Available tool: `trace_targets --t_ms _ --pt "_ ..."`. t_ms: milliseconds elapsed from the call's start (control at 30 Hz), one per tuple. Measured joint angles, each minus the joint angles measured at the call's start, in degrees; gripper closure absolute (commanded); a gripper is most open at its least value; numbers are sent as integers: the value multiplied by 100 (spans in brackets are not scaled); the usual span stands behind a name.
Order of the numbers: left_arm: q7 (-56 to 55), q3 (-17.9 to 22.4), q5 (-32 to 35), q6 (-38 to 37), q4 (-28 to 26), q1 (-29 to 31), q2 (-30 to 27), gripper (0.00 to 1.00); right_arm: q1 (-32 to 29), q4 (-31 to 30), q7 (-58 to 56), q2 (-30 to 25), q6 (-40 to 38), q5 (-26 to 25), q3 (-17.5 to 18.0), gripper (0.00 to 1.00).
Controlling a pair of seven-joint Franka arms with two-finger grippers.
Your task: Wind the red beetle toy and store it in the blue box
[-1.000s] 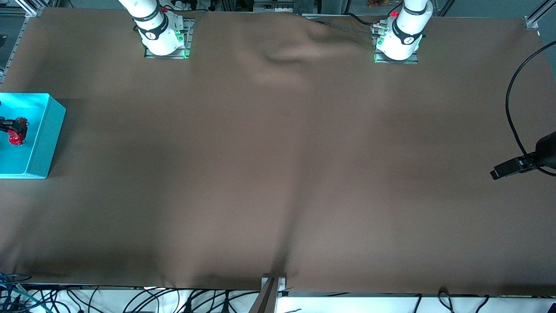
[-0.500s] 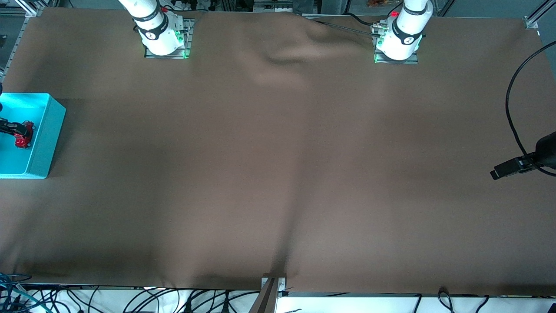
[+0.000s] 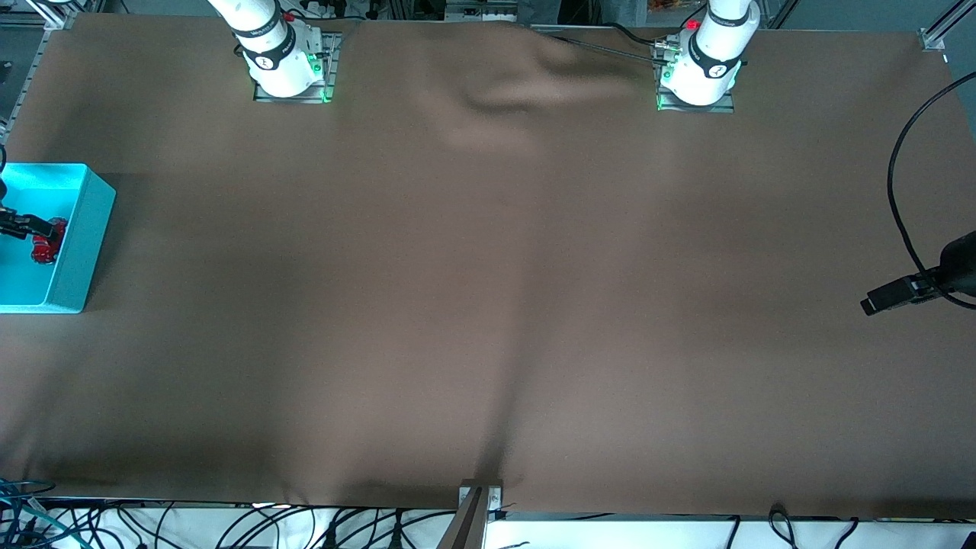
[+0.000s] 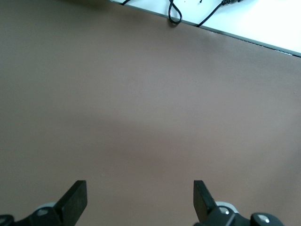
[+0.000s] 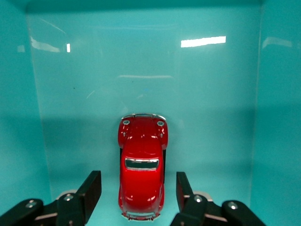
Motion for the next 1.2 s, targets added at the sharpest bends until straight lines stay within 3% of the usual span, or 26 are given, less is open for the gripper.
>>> trace_targets --t_ms 667,1200 --pt "0 0 0 85 0 0 0 0 314 79 689 -900 -1243 -793 38 0" --pt "0 0 0 91 0 0 1 0 493 90 730 -1732 -2220 -1009 54 0"
